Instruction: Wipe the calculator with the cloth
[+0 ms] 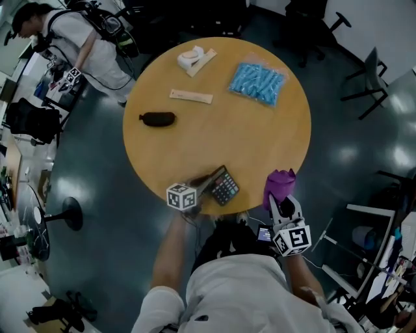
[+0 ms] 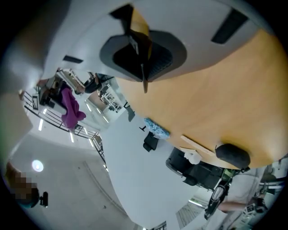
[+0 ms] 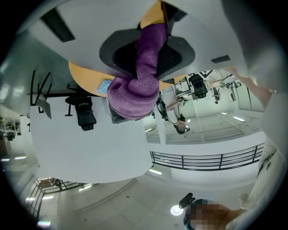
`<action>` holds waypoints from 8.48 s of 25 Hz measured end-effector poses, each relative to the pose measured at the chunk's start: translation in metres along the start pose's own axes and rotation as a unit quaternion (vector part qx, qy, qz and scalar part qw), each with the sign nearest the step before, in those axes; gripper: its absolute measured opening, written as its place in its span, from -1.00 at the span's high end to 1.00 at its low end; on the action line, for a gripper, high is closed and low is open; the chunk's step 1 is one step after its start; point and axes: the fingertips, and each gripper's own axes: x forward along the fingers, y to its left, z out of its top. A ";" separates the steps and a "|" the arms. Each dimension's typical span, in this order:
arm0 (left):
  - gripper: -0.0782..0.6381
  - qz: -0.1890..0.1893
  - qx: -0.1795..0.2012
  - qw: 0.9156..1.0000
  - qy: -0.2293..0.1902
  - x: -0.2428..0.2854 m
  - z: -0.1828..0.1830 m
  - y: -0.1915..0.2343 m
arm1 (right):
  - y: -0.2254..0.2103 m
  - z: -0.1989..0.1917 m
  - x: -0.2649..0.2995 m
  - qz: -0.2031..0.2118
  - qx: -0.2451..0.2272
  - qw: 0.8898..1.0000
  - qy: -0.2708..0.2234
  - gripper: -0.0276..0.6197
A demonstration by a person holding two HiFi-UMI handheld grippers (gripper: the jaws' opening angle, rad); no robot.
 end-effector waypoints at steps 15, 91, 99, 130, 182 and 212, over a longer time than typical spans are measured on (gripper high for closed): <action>0.66 -0.089 0.085 0.978 -0.168 -0.107 0.112 -0.169 | 0.053 0.060 -0.006 0.081 -0.106 0.991 -0.027 0.60; 0.66 -0.153 0.191 0.954 -0.173 -0.164 0.132 -0.238 | 0.173 -0.037 -0.074 0.397 -0.534 0.741 0.090 0.61; 0.66 -0.149 0.314 0.928 -0.130 -0.163 0.108 -0.264 | 0.150 0.060 -0.080 0.404 -0.452 0.794 0.040 0.61; 0.66 -0.170 0.323 0.896 -0.254 -0.219 0.152 -0.300 | 0.133 0.102 -0.047 0.420 -0.098 0.901 -0.042 0.61; 0.66 -0.340 0.596 0.710 -0.156 -0.248 0.087 -0.491 | 0.186 0.139 -0.157 0.772 -0.039 0.529 0.349 0.61; 0.66 -0.353 0.561 0.719 -0.210 -0.260 0.096 -0.514 | 0.147 0.020 -0.148 0.698 -0.225 0.561 0.384 0.61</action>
